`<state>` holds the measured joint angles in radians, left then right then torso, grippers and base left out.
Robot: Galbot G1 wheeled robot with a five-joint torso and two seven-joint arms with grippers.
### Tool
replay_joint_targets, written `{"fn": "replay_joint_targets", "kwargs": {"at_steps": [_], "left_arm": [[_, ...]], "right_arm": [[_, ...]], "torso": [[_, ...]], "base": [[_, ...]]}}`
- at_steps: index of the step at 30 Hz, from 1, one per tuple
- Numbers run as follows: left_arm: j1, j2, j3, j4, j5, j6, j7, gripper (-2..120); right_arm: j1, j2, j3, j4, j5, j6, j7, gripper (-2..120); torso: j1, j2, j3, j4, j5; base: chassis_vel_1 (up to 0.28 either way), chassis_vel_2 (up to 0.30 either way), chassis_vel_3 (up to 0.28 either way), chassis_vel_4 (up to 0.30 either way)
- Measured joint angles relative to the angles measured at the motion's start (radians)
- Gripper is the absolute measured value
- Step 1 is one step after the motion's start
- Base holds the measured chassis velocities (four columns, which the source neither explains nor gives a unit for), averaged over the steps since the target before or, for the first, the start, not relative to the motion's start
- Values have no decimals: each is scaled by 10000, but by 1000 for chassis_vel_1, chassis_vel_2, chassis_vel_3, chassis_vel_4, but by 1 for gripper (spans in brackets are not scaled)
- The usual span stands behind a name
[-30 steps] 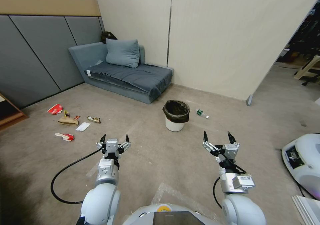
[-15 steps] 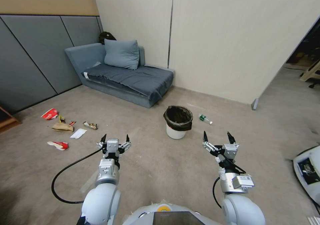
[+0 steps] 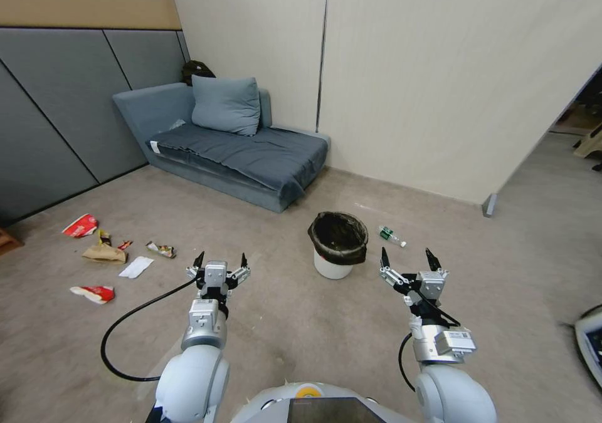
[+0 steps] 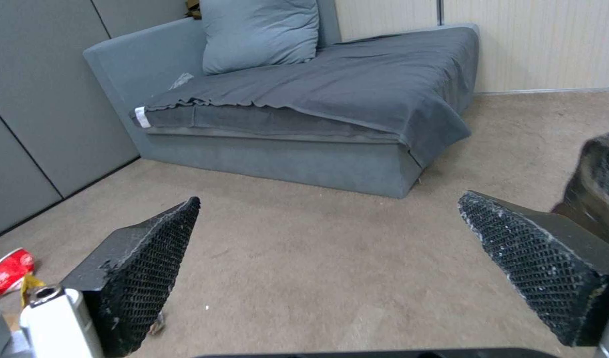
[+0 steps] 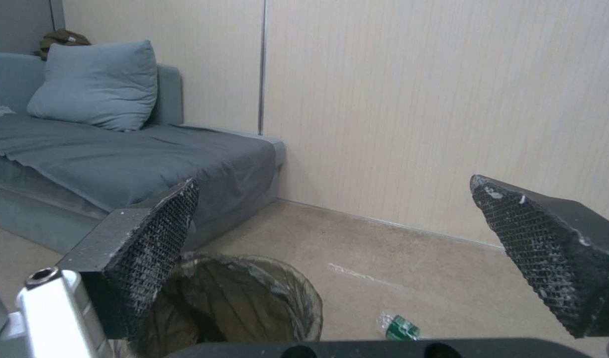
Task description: Pick up the trash bin, then pick up the garbage from the floor and place it into the trash bin.
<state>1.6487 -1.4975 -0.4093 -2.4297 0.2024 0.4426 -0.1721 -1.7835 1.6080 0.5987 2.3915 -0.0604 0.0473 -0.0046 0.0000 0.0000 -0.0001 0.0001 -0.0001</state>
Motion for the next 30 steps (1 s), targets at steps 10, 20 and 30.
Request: {"fn": "replay_joint_targets", "kwargs": {"at_steps": [10,20,30], "left_arm": [[52,-36,91,-15,104,-36,12,100],[97,-43,85,-42,135,-74,12,100],[94,-47,71,41,167,-136,11,100]], "right_arm": [[-6,0,1,1,0,6,-3,100],[-13,0,7,1,0,32,-13,100],[24,0,103,-21,0,176,-26,100]], "torso": [[0,0,0,-1,-2],[0,0,0,-1,1],[1,0,1,1,1]], "base": [[-148,147,149,-153],[-145,152,150,-147],[-153,154,153,-149]]}}
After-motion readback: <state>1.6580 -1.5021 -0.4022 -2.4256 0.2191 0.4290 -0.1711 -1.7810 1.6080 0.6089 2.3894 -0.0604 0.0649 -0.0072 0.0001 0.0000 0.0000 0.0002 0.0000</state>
